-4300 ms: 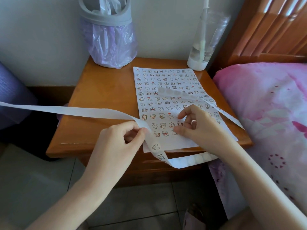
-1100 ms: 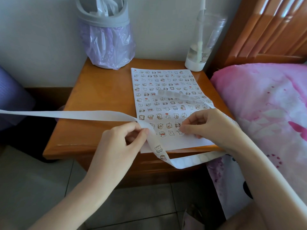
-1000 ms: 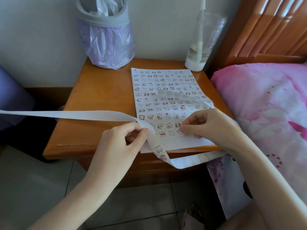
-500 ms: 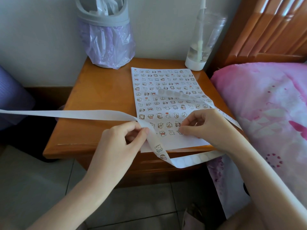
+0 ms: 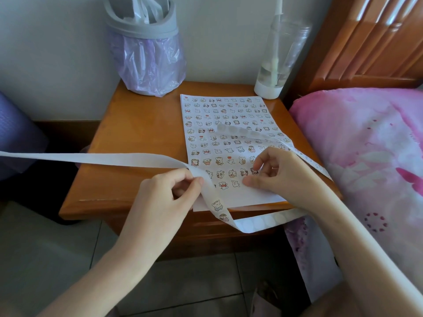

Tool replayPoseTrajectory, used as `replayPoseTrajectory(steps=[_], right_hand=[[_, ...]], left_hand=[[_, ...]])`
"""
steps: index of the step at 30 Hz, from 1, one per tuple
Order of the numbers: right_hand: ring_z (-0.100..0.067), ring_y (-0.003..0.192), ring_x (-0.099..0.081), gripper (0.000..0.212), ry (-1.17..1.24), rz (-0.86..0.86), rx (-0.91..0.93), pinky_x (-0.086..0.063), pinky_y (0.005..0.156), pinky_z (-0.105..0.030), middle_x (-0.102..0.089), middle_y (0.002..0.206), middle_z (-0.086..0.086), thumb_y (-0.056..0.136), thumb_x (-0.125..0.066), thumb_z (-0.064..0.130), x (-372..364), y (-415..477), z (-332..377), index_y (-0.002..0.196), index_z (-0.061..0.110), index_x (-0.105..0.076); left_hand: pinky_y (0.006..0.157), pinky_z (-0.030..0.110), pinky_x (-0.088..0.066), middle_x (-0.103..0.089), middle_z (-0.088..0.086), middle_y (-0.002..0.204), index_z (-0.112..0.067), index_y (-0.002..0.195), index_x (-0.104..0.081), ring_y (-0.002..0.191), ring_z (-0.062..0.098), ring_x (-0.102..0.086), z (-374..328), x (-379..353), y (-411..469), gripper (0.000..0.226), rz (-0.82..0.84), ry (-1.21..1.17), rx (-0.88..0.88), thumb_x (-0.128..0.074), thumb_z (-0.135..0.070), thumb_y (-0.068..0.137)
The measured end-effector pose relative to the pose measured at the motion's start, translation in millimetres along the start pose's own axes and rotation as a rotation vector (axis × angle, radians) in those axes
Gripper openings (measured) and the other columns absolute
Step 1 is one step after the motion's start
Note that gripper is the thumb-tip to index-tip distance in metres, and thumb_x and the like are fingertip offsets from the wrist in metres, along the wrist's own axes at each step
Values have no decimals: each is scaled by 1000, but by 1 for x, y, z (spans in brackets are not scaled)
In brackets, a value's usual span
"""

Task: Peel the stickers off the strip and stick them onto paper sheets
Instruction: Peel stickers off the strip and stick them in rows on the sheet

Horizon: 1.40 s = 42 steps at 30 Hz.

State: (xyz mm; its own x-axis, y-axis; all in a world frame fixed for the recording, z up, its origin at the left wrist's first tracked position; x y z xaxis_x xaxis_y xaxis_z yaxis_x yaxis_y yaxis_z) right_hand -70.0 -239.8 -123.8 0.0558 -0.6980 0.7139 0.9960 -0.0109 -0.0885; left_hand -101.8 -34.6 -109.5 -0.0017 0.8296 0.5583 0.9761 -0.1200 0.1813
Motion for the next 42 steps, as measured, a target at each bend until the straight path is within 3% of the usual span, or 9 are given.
replayPoseTrajectory(steps=[5,9,17,21,24,28,32,37,42], right_hand=[[0,46,-42,13,-32,-11,32,-34,44,-12,-56,63,4,83,-70,28,2,0,-2,84,22,-58],[0,42,-40,24,-15,-29,15,-31,41,-13,-53,58,7,77,-74,37,0,3,-4,85,21,-58],[-9,60,-55,5,48,-134,139,-42,55,-17,-61,66,7,87,-63,28,6,-8,18,86,25,-59],[-6,75,-63,15,139,43,285,-48,65,-19,-69,78,8,82,-66,37,-12,-30,55,92,27,-65],[-9,74,-65,15,176,126,334,-52,68,-26,-69,79,8,80,-71,26,-23,-38,63,94,27,-65],[-15,65,-65,22,325,110,319,-56,59,-32,-71,76,1,77,-74,20,-16,-36,64,95,24,-62],[-24,64,-64,18,423,107,324,-52,54,-25,-71,77,-4,76,-74,15,-13,-37,64,91,17,-64],[-14,68,-65,9,357,55,341,-56,61,-32,-71,79,0,79,-73,16,-11,-38,66,88,17,-72],[-13,75,-66,8,265,18,354,-55,66,-34,-72,81,7,81,-71,20,-11,-39,66,88,21,-74]], left_hand=[[45,2,-35,-55,-16,53,-20,82,-69,53,-12,-54,0,0,0,13,2,1,7,-59,-27,87],[45,1,-35,-54,-18,54,-21,83,-69,55,-12,-54,0,1,-1,12,3,2,10,-59,-27,87],[47,1,-36,-56,-20,57,-20,89,-70,58,-13,-55,4,0,1,14,10,-70,43,-59,-27,86],[52,3,-39,-58,-15,51,-21,78,-70,58,-3,-58,9,2,3,17,4,-257,119,-57,-28,88],[49,9,-39,-58,-2,53,-22,73,-69,50,0,-52,13,3,5,21,-19,-382,164,-57,-29,88],[48,6,-38,-64,-9,56,-15,75,-70,48,1,-51,6,2,5,28,-3,-472,144,-52,-29,90],[50,11,-39,-66,3,63,-16,77,-72,54,3,-53,-3,-2,2,31,44,-509,86,-56,-41,85],[49,5,-36,-59,-12,51,-13,69,-66,49,1,-53,-9,-3,2,18,56,-485,62,-60,-21,85],[48,5,-37,-60,-17,52,-17,72,-67,54,0,-56,-11,-2,2,15,42,-443,41,-61,-22,84]])
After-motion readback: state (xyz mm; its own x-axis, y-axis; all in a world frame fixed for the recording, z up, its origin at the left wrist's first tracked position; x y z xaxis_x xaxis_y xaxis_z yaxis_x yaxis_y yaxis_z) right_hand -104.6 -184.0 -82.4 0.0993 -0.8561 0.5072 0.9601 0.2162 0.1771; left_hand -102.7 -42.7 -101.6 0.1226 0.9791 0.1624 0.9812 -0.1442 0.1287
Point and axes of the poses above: each hand's wrist, its own y-axis towards the middle knuckle, its own x-axis out of the back of the hand, z = x × y, the point moved 8 cm from there along y, towards the middle knuckle
